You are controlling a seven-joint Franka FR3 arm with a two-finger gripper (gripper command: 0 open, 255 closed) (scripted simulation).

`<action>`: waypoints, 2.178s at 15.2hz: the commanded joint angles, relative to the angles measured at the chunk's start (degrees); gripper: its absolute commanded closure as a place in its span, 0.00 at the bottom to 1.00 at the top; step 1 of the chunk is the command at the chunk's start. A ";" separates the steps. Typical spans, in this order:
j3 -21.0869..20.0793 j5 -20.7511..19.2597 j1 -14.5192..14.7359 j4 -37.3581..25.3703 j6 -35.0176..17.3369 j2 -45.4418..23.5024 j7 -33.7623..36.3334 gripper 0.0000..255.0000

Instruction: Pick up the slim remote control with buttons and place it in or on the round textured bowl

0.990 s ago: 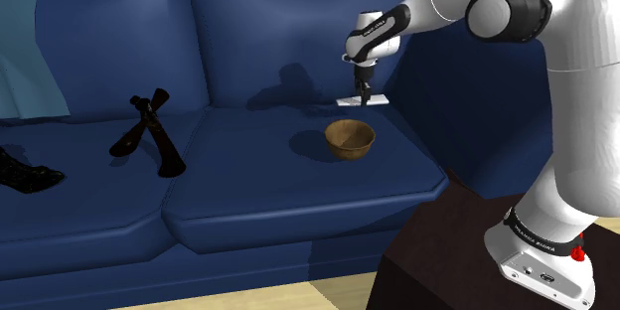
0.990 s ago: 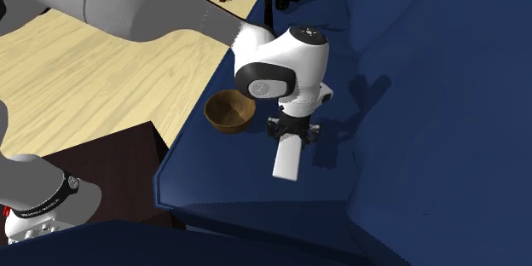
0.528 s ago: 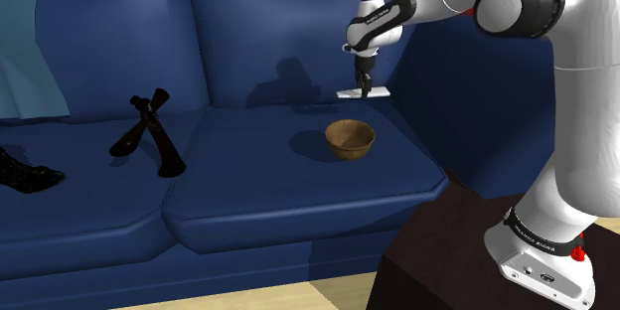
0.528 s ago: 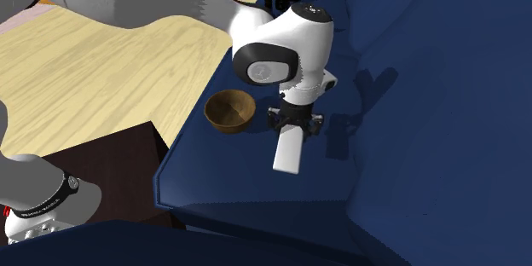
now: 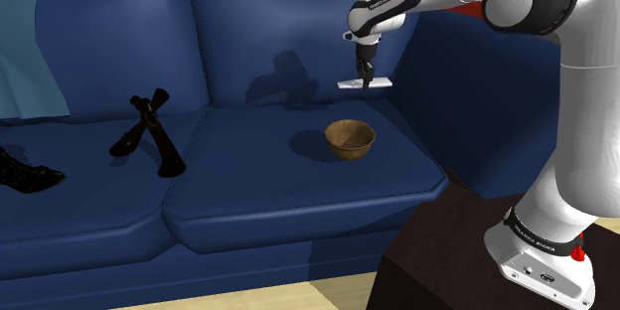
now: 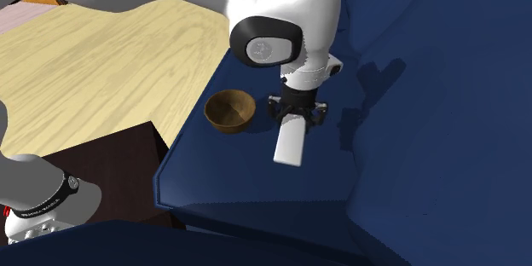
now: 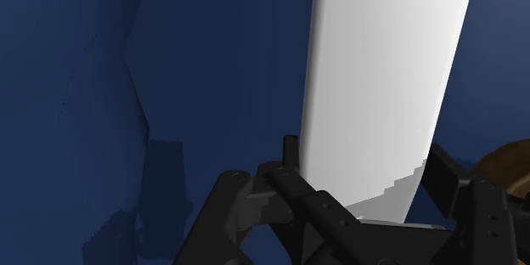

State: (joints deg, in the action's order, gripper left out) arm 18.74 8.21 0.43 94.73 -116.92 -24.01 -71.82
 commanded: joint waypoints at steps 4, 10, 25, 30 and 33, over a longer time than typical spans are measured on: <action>-0.29 -1.72 3.19 6.17 -1.36 5.12 3.55 1.00; -1.90 -4.74 8.73 17.17 -4.69 13.34 11.33 1.00; -6.89 -7.34 15.82 31.21 -11.87 20.60 24.44 1.00; -6.95 -6.66 15.74 32.62 -15.56 18.27 23.95 1.00; -7.02 -6.22 15.68 33.26 -17.55 16.89 23.65 1.00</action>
State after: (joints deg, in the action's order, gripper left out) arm 11.79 1.90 16.05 127.55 -133.74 -6.87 -48.23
